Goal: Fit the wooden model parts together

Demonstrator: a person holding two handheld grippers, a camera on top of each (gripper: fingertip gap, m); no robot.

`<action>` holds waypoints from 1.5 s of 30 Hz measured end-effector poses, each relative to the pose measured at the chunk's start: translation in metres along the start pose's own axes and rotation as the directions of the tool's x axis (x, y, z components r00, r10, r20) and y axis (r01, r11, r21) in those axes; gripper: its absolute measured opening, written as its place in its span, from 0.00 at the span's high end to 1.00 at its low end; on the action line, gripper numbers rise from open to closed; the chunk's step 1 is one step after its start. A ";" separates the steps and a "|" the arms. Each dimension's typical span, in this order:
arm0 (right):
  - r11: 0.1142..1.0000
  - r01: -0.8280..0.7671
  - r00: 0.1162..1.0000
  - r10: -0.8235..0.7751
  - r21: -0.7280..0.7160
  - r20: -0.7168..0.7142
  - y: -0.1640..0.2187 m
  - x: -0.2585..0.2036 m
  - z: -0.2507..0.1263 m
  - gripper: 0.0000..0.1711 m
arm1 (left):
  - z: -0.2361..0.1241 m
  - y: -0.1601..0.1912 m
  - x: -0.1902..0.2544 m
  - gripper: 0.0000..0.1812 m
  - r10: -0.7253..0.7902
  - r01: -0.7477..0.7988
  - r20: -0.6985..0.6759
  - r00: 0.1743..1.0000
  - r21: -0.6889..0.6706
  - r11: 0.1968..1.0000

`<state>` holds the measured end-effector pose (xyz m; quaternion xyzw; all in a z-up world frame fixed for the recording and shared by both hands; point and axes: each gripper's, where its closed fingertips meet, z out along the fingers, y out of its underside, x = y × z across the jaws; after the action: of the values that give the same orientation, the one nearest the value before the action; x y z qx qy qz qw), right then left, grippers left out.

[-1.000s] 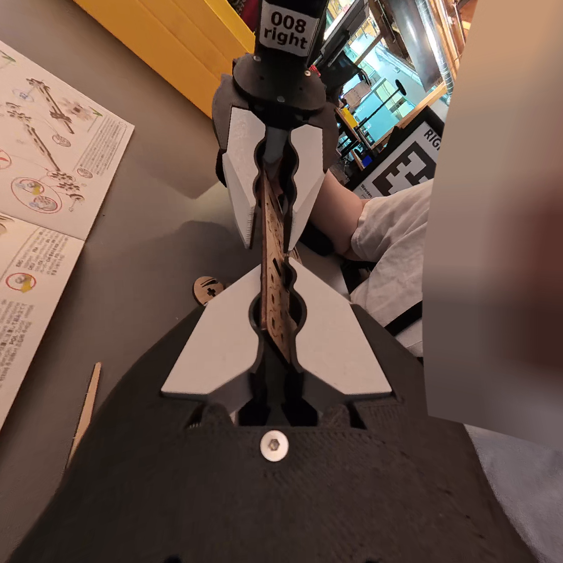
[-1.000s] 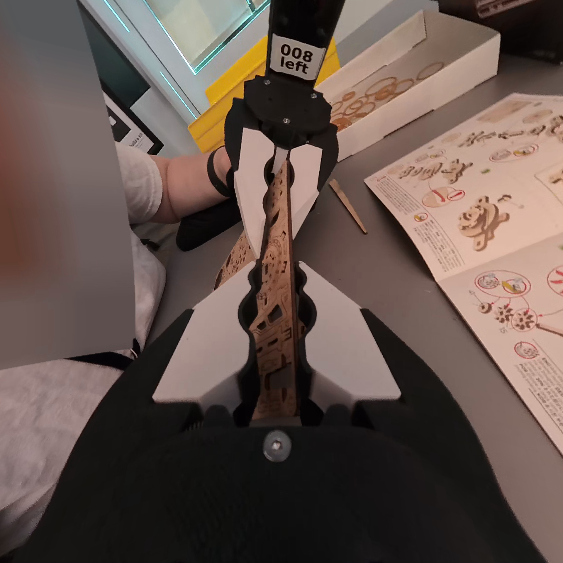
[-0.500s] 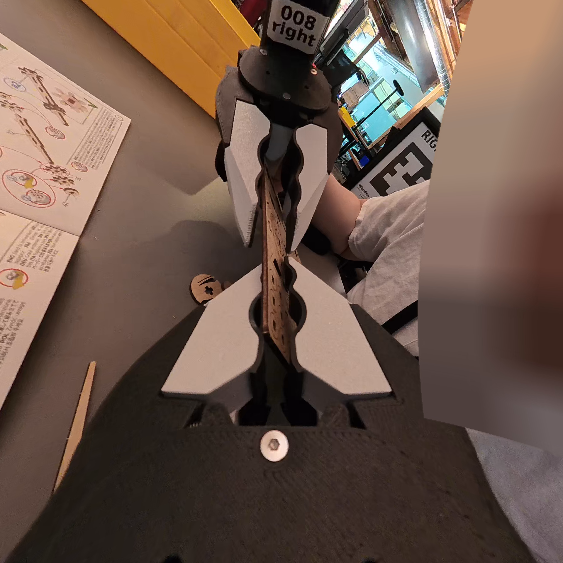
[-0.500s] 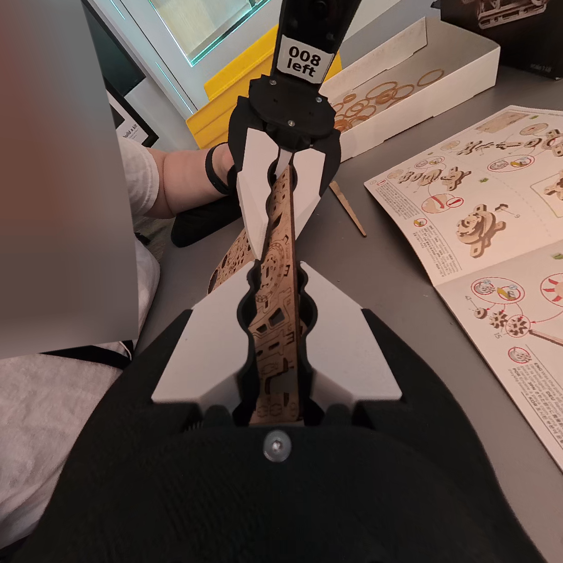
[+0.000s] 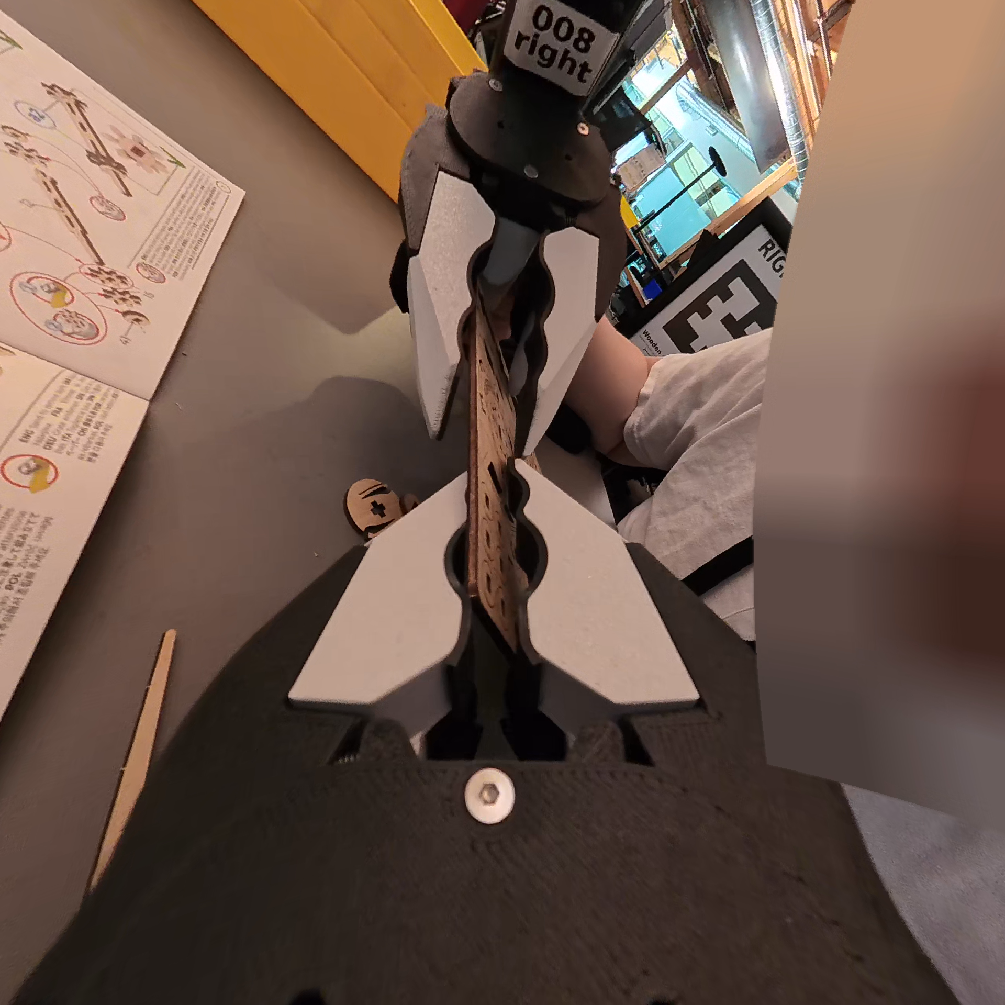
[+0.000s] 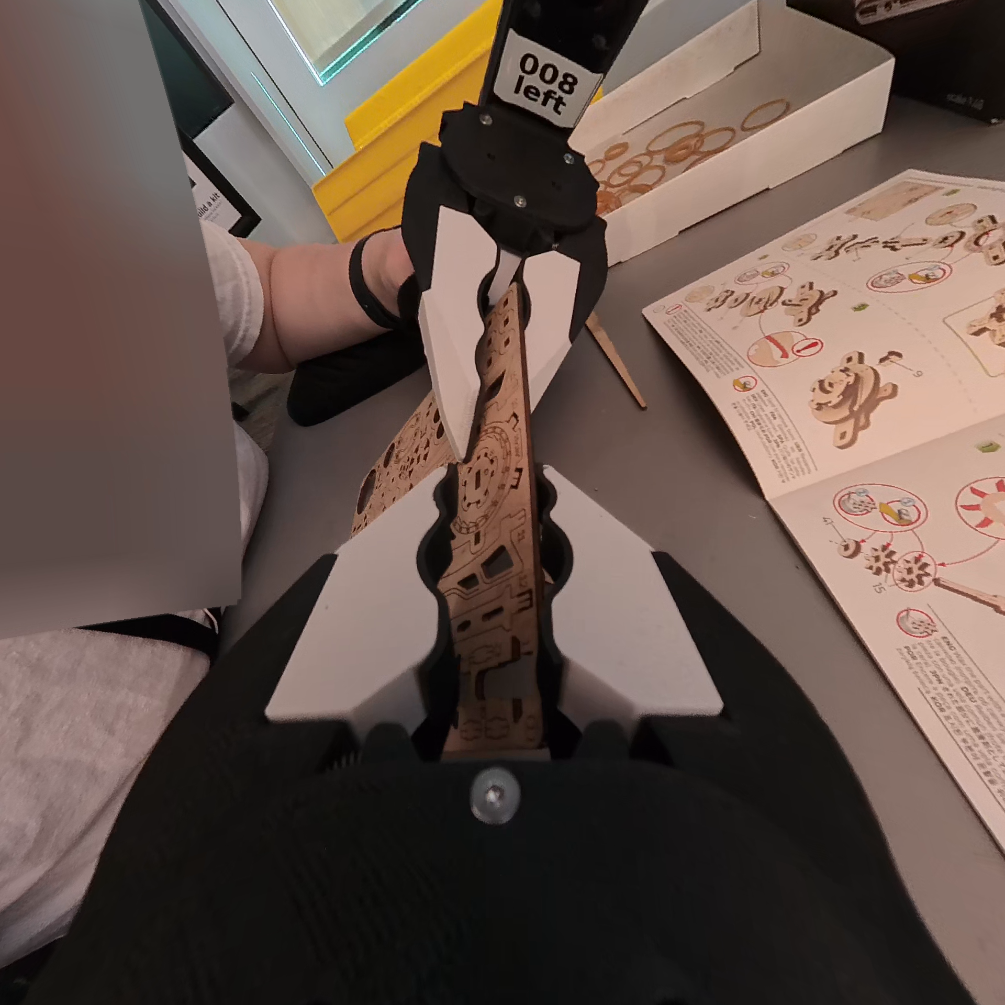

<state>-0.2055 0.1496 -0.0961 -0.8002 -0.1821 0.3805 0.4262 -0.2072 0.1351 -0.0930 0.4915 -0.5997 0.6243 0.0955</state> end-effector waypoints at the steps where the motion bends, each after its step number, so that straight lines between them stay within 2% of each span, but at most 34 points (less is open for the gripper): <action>1: 1.000 -0.001 1.000 0.001 -0.001 0.000 0.000 0.000 0.000 0.85 | 0.000 0.000 0.000 0.98 0.003 -0.003 0.002 1.000 0.000 1.000; 16: 1.000 -0.001 1.000 0.001 0.006 -0.004 0.000 0.003 -0.002 0.84 | -0.001 0.000 -0.002 0.98 -0.029 0.029 -0.002 1.000 0.005 1.000; 22: 0.995 0.068 0.997 -0.065 0.072 -0.044 -0.012 0.004 -0.010 0.84 | -0.002 -0.002 -0.001 0.98 -0.036 0.036 -0.012 0.999 0.014 0.999; 32: 0.983 0.089 0.993 -0.076 0.158 -0.086 -0.026 0.009 -0.022 0.80 | -0.004 -0.002 -0.005 0.98 -0.050 0.050 0.002 0.999 0.018 0.999; 45: 0.997 0.004 0.997 0.001 0.074 -0.081 -0.010 0.015 -0.012 0.79 | -0.004 -0.002 -0.008 0.98 -0.076 0.076 0.009 0.997 0.026 0.997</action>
<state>-0.1868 0.1582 -0.0907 -0.7985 -0.1512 0.3540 0.4628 -0.2037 0.1431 -0.0966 0.5183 -0.5731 0.6252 0.1099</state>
